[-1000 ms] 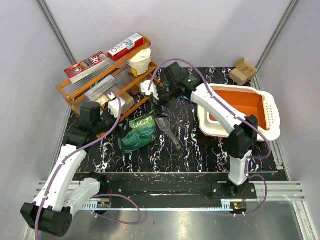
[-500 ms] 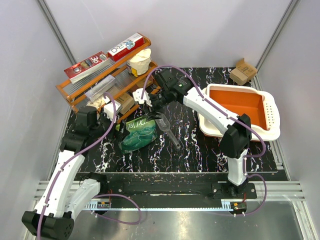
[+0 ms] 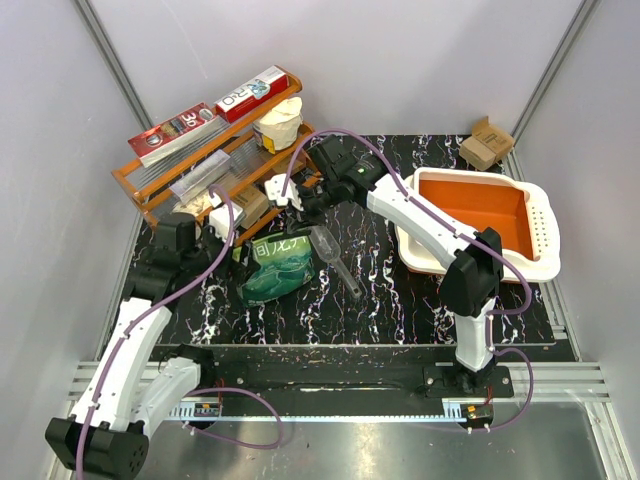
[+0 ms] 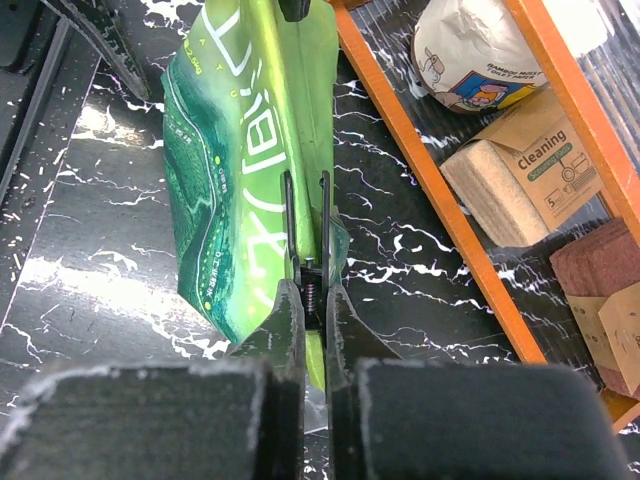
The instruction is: Fill the litter box with clean litter
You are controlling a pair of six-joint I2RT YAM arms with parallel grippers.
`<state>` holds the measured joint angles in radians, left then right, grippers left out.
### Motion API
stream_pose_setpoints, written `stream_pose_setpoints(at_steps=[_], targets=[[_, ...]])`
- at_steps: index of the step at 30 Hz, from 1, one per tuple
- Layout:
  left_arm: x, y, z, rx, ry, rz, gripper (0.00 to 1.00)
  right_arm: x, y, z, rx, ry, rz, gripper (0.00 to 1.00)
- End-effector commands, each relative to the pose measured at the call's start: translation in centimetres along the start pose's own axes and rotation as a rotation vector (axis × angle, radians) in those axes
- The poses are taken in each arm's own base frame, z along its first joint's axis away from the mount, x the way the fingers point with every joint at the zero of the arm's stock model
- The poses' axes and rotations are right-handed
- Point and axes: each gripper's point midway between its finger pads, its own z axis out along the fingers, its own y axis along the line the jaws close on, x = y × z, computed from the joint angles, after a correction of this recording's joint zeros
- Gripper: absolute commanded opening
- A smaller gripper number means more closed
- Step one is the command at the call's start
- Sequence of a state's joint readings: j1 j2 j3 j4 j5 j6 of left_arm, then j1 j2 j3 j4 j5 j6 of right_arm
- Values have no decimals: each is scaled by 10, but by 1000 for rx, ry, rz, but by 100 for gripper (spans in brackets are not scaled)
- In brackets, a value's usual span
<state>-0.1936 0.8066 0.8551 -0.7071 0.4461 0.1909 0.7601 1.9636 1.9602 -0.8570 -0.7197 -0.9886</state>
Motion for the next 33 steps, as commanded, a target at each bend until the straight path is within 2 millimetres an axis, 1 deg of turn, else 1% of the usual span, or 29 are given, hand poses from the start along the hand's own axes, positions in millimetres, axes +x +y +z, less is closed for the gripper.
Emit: stream_pose_setpoints(at_steps=[1, 2, 3, 4, 5, 7, 8, 9, 10, 11, 12, 13, 14, 15, 16, 17, 19, 20, 22, 23, 24, 25, 26, 28, 30, 31, 32, 33], targets=[[-13, 2, 4, 11, -50, 22, 82, -20, -26, -19, 110, -26, -31, 0], [-14, 2, 4, 10, -51, 22, 81, -29, -33, -29, 139, -46, -12, 0], [-14, 2, 5, 12, -51, 23, 81, -34, -38, -37, 158, -62, 3, 0], [-14, 3, 6, 13, -51, 25, 81, -34, -46, -48, 179, -81, 28, 0], [-14, 2, 6, 16, -52, 25, 81, -41, -52, -60, 204, -105, 73, 0], [-15, 3, 7, 15, -56, 29, 81, -44, -59, -75, 222, -148, 145, 0], [-15, 3, 8, 17, -55, 29, 81, -36, -63, -86, 241, -163, 243, 0], [-16, 4, 8, 16, -62, 33, 82, -30, -65, -92, 255, -171, 296, 0], [-16, 3, 9, 19, -64, 33, 81, -25, -74, -96, 301, -179, 325, 0], [-17, 3, 9, 21, -66, 33, 81, -5, -70, -99, 326, -167, 452, 0], [-17, 4, 9, 18, -66, 33, 81, 4, -70, -100, 358, -163, 508, 0], [-18, 3, 9, 20, -69, 35, 81, 17, -84, -106, 467, -144, 545, 0], [-19, 3, 8, 18, -73, 38, 81, 37, -74, -103, 521, -121, 677, 0], [-20, 3, 8, 20, -74, 38, 81, 52, -76, -108, 606, -98, 732, 0], [-21, 3, 8, 20, -76, 41, 81, 74, -89, -121, 768, -59, 778, 0], [-21, 3, 7, 19, -78, 43, 81, 94, -80, -119, 817, -25, 859, 0], [-21, 3, 8, 19, -76, 47, 81, 120, -79, -124, 913, 50, 902, 0], [-21, 4, 8, 18, -76, 44, 81, 134, -75, -119, 919, 87, 915, 0], [-21, 3, 8, 22, -75, 41, 81, 148, -75, -118, 955, 126, 940, 0], [-21, 2, 8, 27, -76, 40, 81, 156, -73, -112, 945, 140, 957, 0], [-20, 2, 9, 31, -72, 37, 81, 162, -74, -112, 968, 159, 966, 0], [-21, 2, 9, 27, -72, 32, 81, 174, -73, -109, 990, 187, 992, 0], [-21, 3, 9, 24, -74, 28, 82, 182, -74, -108, 1019, 197, 1025, 0], [-22, 3, 9, 23, -75, 30, 81, 200, -74, -107, 1073, 250, 1038, 0], [-24, 4, 9, 21, -82, 36, 81, 215, -76, -108, 1135, 305, 1017, 0], [-24, 3, 8, 22, -83, 36, 81, 226, -78, -110, 1167, 356, 976, 0], [-24, 3, 8, 21, -83, 36, 82, 230, -80, -108, 1186, 381, 948, 0], [-25, 3, 8, 19, -84, 36, 81, 235, -84, -113, 1242, 416, 909, 0]])
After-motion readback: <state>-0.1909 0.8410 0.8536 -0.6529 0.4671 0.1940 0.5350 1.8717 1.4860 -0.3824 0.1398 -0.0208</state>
